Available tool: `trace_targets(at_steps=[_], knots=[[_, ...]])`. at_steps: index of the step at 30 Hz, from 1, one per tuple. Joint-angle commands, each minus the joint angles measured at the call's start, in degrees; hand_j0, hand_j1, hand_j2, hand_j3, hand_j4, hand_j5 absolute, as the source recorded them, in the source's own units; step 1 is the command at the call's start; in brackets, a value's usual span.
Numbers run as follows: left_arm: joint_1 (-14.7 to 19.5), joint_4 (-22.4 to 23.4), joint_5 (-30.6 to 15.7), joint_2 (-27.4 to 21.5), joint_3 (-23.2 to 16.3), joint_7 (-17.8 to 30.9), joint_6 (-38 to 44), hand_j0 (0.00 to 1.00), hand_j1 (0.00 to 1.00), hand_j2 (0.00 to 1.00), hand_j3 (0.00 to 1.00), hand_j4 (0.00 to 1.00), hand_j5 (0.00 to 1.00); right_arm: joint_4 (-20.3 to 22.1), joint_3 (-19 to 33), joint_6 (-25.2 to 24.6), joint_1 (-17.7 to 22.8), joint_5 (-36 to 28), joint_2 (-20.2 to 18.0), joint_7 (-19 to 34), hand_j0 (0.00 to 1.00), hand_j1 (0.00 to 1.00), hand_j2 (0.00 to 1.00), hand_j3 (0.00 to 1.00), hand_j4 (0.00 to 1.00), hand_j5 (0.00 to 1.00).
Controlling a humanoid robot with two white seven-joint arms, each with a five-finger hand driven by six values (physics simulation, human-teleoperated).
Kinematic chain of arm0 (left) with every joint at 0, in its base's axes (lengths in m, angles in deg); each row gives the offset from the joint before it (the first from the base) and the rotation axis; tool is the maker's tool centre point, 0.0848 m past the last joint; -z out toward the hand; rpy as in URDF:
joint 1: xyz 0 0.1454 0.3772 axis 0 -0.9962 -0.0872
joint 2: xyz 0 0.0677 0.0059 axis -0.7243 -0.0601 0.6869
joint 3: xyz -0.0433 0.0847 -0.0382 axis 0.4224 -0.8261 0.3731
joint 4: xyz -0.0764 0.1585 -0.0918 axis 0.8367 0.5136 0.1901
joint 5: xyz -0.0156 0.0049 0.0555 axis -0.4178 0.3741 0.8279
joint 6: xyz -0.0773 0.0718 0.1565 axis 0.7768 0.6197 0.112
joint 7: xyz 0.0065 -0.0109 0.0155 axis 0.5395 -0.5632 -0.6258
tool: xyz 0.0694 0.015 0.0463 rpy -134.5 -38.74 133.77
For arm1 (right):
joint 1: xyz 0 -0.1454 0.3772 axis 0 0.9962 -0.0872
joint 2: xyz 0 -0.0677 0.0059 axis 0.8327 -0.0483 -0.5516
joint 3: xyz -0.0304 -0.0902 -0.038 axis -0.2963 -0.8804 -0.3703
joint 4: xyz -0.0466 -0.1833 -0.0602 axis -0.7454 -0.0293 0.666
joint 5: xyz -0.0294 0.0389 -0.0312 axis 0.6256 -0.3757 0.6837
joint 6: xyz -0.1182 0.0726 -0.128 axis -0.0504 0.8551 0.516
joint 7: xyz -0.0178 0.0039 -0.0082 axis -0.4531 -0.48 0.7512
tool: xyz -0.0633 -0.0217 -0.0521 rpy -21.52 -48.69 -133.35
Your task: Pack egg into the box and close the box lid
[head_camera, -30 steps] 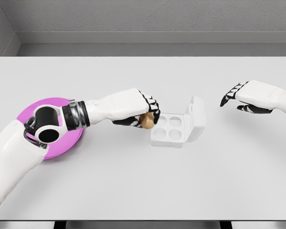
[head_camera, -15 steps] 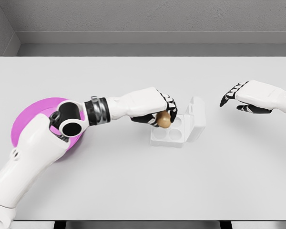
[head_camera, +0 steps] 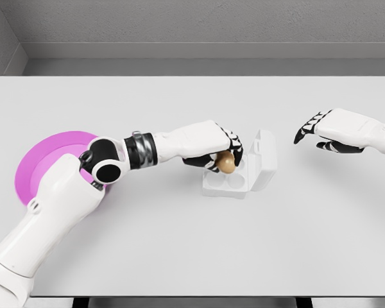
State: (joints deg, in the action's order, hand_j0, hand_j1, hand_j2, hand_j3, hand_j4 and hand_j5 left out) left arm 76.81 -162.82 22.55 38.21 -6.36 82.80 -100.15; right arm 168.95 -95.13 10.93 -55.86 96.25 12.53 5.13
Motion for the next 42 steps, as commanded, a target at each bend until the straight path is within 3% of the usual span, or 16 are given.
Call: trace_targets(at_steps=[1,19,32,34,36,38,40,42], knots=[[0.00,0.46,-0.08,0.04,0.03,-0.04,0.12,0.53,0.53,0.53,0.53,0.53,0.53,-0.07,0.00,-0.16,0.00,-0.31,-0.06,-0.02,0.62,0.62,0.62,0.62,0.62,0.62],[-0.26,0.20,-0.08,0.04,0.21,-0.22,0.20,0.72,0.72,0.72,0.72,0.72,0.72,0.11,0.00,-0.16,0.00,0.39,0.38,-0.02,0.62,0.62,0.62,0.62,0.62,0.62],[-0.70,-0.33,-0.17,-0.22,0.56,-0.31,0.20,0.73,0.73,0.73,0.73,0.73,0.73,0.28,0.00,-0.16,0.00,0.31,0.38,-0.02,0.62,0.62,0.62,0.62,0.62,0.62],[-0.18,-0.50,-0.52,-0.49,0.82,-0.31,0.20,0.80,0.80,0.80,0.80,0.80,0.80,0.28,0.09,-0.16,0.00,0.31,0.38,-0.02,0.62,0.62,0.62,0.62,0.62,0.62],[0.18,-2.34,-1.14,-3.91,2.67,-0.31,0.20,0.93,0.93,0.93,0.93,0.93,0.93,0.37,0.09,-0.16,0.00,0.31,0.38,-0.02,0.62,0.62,0.62,0.62,0.62,0.62],[-0.70,-6.47,-2.80,-7.34,7.59,-0.39,0.03,1.00,1.00,1.00,1.00,1.00,1.00,0.37,0.09,-0.16,-0.09,0.31,0.38,-0.02,0.62,0.62,0.62,0.62,0.62,0.62],[-1.14,-11.31,-10.80,-15.42,8.56,-0.39,0.03,1.00,1.00,1.00,1.00,1.00,1.00,0.37,0.09,-0.16,0.00,0.31,0.38,-0.02,0.62,0.62,0.62,0.62,0.62,0.62],[-3.07,-15.08,-14.93,-19.73,12.59,-0.39,-0.50,1.00,1.00,1.00,1.00,1.00,1.00,0.46,-0.08,-0.16,0.09,0.39,0.73,-0.02,0.62,0.62,0.62,0.62,0.62,0.62]])
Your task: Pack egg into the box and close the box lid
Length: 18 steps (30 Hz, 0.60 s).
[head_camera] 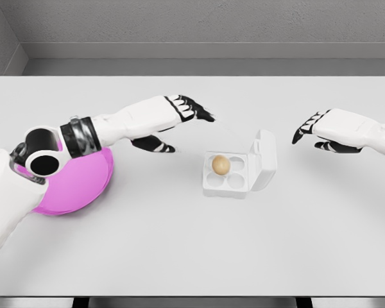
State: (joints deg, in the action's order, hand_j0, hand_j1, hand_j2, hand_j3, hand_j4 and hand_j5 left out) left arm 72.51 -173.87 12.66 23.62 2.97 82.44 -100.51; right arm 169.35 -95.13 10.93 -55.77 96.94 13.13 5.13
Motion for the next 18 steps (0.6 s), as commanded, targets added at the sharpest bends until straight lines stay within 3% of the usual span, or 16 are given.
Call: trace_targets(at_steps=[1,4,7,10,12,15,18], knots=[[-0.70,-6.05,-7.15,-7.77,5.55,-0.11,-0.31,1.00,1.00,1.00,1.00,1.00,1.00,0.24,-0.34,-0.16,0.00,-0.30,0.21,-0.02,0.62,0.62,0.62,0.62,0.62,0.62],[-5.71,-6.94,-12.87,-12.70,13.47,-0.11,-7.10,1.00,1.00,1.00,1.00,1.00,1.00,1.21,-1.75,-0.16,-0.09,-0.39,0.48,-0.02,0.62,0.62,0.62,0.62,0.62,0.62],[-13.35,-6.24,-17.52,-14.10,22.08,-0.11,-7.10,1.00,1.00,1.00,1.00,1.00,1.00,1.91,-2.81,-0.16,-0.09,-0.21,0.83,-0.02,0.62,0.62,0.62,0.62,0.62,0.62],[-18.81,-3.95,-21.74,-14.90,27.62,-0.11,-7.10,1.00,1.00,1.00,1.00,1.00,1.00,2.00,-2.98,-0.16,0.00,-0.21,1.44,-0.02,0.62,0.62,0.62,0.62,0.62,0.62],[-22.24,-3.34,-23.50,-12.44,29.20,-0.11,-7.10,1.00,1.00,1.00,1.00,1.00,1.00,2.79,-3.60,-0.16,-0.09,-0.21,1.62,-0.02,0.62,0.62,0.62,0.62,0.62,0.62],[-26.98,-2.02,-22.54,-8.48,33.51,0.24,-7.10,1.00,1.00,1.00,1.00,1.00,1.00,4.02,-3.69,-0.16,-0.09,-0.21,1.71,-0.02,0.62,0.62,0.62,0.62,0.62,0.62],[-27.51,0.36,-22.36,-6.72,33.42,0.41,-7.10,1.00,1.00,1.00,1.00,1.00,1.00,5.34,-3.69,-0.16,-0.09,-0.47,1.71,-0.02,0.62,0.62,0.62,0.62,0.62,0.62]])
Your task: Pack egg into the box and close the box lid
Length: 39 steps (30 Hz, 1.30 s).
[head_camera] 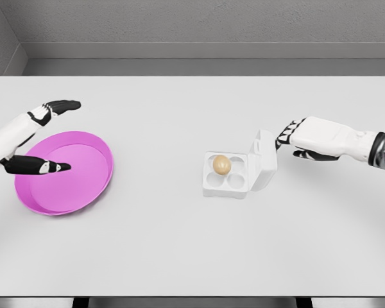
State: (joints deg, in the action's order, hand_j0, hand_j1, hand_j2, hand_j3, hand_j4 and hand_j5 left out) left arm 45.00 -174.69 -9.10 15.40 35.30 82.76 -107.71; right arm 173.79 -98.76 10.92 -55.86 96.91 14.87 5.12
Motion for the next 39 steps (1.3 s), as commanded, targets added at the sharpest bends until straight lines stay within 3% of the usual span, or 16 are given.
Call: trace_targets(at_steps=[1,6,10,13,15,17,20,26,30,31,33,39], knots=[[0.00,1.43,-0.60,1.50,1.61,0.09,0.10,1.00,1.00,1.00,1.00,1.00,1.00,0.89,-0.15,-0.15,0.00,-0.53,0.06,-0.02,0.62,0.62,0.62,0.62,0.62,0.62],[-1.23,1.43,-0.60,1.58,1.70,0.09,0.10,1.00,1.00,1.00,1.00,1.00,1.00,2.82,0.12,-0.15,-0.09,-1.06,-0.11,-0.02,0.62,0.62,0.62,0.62,0.62,0.62],[-1.23,1.43,-0.60,1.58,1.70,0.09,0.10,1.00,1.00,1.00,1.00,1.00,1.00,7.39,0.12,-0.15,-0.09,-1.15,0.06,-0.02,0.62,0.62,0.62,0.62,0.62,0.62],[-1.23,1.52,-0.60,1.58,1.70,0.09,0.10,1.00,1.00,1.00,1.00,1.00,1.00,8.71,-1.02,-0.15,-0.35,-0.53,4.28,-0.02,0.62,0.62,0.62,0.62,0.62,0.62],[-1.23,1.52,-0.51,1.50,1.79,0.09,0.10,1.00,1.00,1.00,1.00,1.00,1.00,8.71,-6.38,-0.15,-2.46,-0.10,7.35,-0.02,0.62,0.62,0.62,0.62,0.62,0.62],[-1.23,1.52,-0.60,1.58,1.88,0.09,0.10,1.00,1.00,1.00,1.00,1.00,1.00,8.63,-7.88,-0.15,-3.43,0.79,9.03,-0.02,0.62,0.62,0.62,0.62,0.62,0.62],[-1.23,1.61,-0.59,1.50,1.97,0.09,0.10,1.00,1.00,1.00,1.00,1.00,1.00,8.27,-5.78,-0.15,-5.54,0.08,6.22,-0.02,0.66,0.66,0.66,0.66,0.66,0.66],[-1.23,1.61,-0.51,1.50,1.97,0.09,0.10,1.00,1.00,1.00,1.00,1.00,1.00,6.61,5.92,-0.15,-3.34,-2.11,-2.13,-0.02,0.73,0.73,0.73,0.73,0.73,0.73],[-1.23,1.61,-0.51,1.50,1.97,0.09,0.10,1.00,1.00,1.00,1.00,1.00,1.00,4.93,6.62,-0.15,-2.29,-3.87,-4.33,-0.02,0.76,0.76,0.76,0.76,0.76,0.76],[-1.23,1.52,-0.51,1.50,1.97,0.09,0.10,1.00,1.00,1.00,1.00,1.00,1.00,4.85,7.41,-0.15,-1.93,-4.23,-5.12,-0.02,0.80,0.80,0.80,0.80,0.80,0.80],[-1.23,1.61,-0.51,1.50,1.97,0.09,0.10,1.00,1.00,1.00,1.00,1.00,1.00,3.97,10.22,-0.15,-0.18,-4.31,-5.21,-0.02,1.00,1.00,1.00,1.00,1.00,1.00],[-1.23,1.52,-0.51,1.58,1.61,0.09,0.10,1.00,1.00,1.00,1.00,1.00,1.00,3.97,11.63,-0.15,0.97,-4.84,-5.30,-0.02,1.00,1.00,1.00,1.00,1.00,1.00]])
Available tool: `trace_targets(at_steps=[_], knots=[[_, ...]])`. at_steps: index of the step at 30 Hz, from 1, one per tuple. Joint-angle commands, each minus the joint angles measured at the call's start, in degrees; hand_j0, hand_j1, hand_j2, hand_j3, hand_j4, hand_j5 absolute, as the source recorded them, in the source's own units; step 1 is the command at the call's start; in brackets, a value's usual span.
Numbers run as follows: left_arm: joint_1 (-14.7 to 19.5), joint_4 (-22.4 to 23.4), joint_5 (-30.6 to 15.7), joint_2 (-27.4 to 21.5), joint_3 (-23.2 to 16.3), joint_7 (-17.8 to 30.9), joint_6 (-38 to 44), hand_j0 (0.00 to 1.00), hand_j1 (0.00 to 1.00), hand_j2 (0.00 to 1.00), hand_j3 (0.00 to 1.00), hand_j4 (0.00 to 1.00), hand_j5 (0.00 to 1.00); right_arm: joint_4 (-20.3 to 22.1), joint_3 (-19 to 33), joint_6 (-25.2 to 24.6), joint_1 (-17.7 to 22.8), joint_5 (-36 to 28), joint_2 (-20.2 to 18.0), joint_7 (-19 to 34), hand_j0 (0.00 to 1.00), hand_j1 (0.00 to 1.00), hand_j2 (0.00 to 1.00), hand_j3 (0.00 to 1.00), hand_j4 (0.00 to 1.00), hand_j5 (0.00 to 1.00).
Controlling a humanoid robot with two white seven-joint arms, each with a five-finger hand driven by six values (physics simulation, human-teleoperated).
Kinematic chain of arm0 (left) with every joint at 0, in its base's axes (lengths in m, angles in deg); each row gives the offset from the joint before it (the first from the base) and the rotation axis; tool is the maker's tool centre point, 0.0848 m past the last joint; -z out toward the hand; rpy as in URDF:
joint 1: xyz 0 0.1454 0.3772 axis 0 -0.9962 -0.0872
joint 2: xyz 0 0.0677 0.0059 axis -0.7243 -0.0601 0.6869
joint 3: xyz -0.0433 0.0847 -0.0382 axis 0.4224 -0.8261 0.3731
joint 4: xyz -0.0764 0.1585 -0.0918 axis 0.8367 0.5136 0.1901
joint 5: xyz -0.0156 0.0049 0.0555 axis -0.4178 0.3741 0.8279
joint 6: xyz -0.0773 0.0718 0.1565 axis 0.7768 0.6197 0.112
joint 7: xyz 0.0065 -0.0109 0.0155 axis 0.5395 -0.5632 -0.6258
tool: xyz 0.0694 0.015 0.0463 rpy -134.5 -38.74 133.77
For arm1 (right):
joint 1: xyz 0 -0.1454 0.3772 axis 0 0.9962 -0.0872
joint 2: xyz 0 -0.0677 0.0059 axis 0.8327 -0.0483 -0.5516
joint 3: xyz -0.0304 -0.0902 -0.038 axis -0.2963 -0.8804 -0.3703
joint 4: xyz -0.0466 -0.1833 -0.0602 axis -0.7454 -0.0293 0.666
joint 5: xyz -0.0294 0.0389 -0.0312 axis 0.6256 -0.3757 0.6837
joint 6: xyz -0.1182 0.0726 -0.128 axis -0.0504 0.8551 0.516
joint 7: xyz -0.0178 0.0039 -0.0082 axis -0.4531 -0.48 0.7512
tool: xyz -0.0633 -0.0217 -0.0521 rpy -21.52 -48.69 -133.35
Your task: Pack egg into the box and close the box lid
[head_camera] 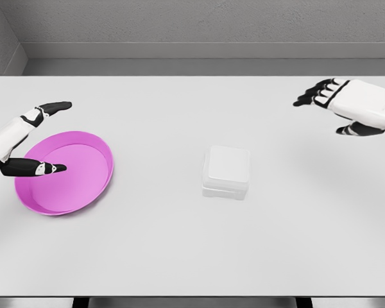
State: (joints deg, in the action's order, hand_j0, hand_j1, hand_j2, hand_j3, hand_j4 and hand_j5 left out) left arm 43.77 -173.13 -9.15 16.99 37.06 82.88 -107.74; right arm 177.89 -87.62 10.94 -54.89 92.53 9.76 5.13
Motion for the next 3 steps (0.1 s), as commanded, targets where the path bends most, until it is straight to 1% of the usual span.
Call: trace_targets(at_steps=[1,3], knots=[[0.00,-0.03,-0.47,-0.01,-0.05,-0.02,0.13,1.00,1.00,1.00,1.00,1.00,1.00,-0.13,0.50,-0.17,0.00,-0.46,-0.10,-0.03,1.00,1.00,1.00,1.00,1.00,1.00],[0.00,-0.03,-0.47,-0.01,-0.14,-0.02,0.13,1.00,1.00,1.00,1.00,1.00,1.00,-0.13,0.50,-0.17,0.00,-0.46,-0.10,-0.03,1.00,1.00,1.00,1.00,1.00,1.00]])
